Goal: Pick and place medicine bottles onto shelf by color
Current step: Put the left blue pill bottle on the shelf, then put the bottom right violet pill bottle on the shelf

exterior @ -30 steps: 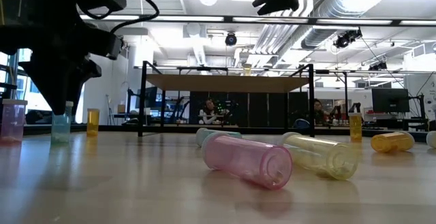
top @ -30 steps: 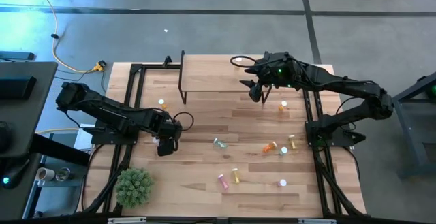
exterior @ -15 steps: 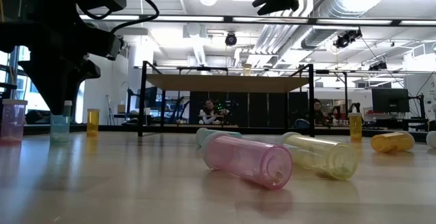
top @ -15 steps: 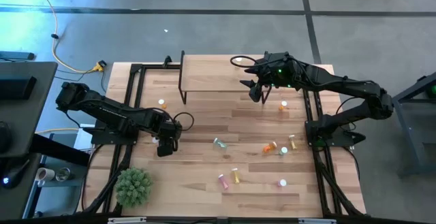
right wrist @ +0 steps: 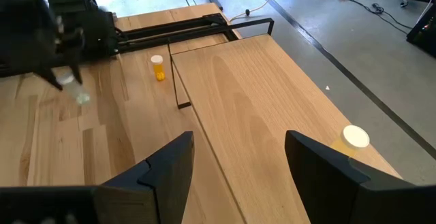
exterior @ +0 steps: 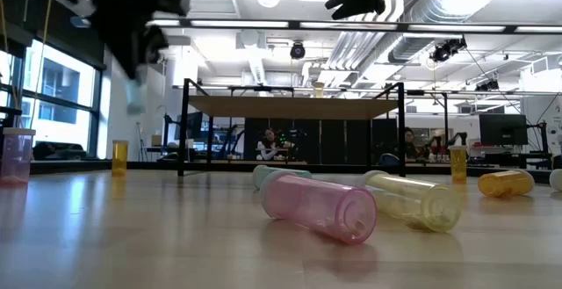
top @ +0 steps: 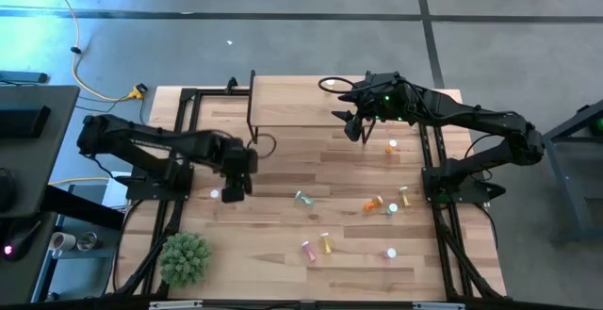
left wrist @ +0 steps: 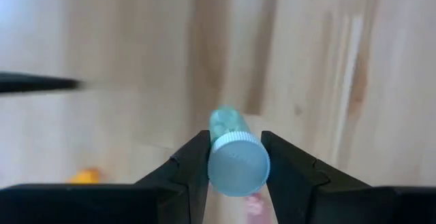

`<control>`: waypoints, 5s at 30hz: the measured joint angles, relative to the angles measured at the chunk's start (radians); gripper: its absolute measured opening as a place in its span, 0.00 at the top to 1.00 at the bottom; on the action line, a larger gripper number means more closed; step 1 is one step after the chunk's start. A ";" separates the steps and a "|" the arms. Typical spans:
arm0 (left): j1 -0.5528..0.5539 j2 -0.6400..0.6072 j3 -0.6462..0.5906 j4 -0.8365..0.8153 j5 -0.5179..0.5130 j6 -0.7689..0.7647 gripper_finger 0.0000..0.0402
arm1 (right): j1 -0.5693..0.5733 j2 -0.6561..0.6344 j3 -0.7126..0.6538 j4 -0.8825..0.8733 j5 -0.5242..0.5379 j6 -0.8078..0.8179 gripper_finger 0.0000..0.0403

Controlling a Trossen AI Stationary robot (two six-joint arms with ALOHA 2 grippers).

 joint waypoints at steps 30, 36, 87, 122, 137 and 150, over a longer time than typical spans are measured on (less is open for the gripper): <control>0.726 0.369 0.861 -0.206 -0.102 0.347 0.72 | -0.003 0.000 0.000 -0.039 0.009 0.001 0.45; 0.745 0.476 0.908 -0.241 0.005 0.334 0.72 | -0.003 0.000 0.000 -0.073 0.183 -0.001 0.45; 0.763 0.633 0.910 -0.260 0.028 0.157 0.58 | -0.004 0.000 0.000 -0.162 0.245 0.024 0.45; 0.573 0.584 1.208 -0.468 0.053 0.229 0.54 | -0.001 0.000 0.000 -0.309 0.174 0.053 0.45; 0.378 0.581 1.208 -0.476 0.050 0.181 0.54 | 0.106 0.000 0.000 -0.531 0.122 0.147 0.45; 0.232 0.476 0.904 -0.359 0.039 0.081 0.54 | 0.325 0.000 -0.002 -0.752 0.255 0.318 0.45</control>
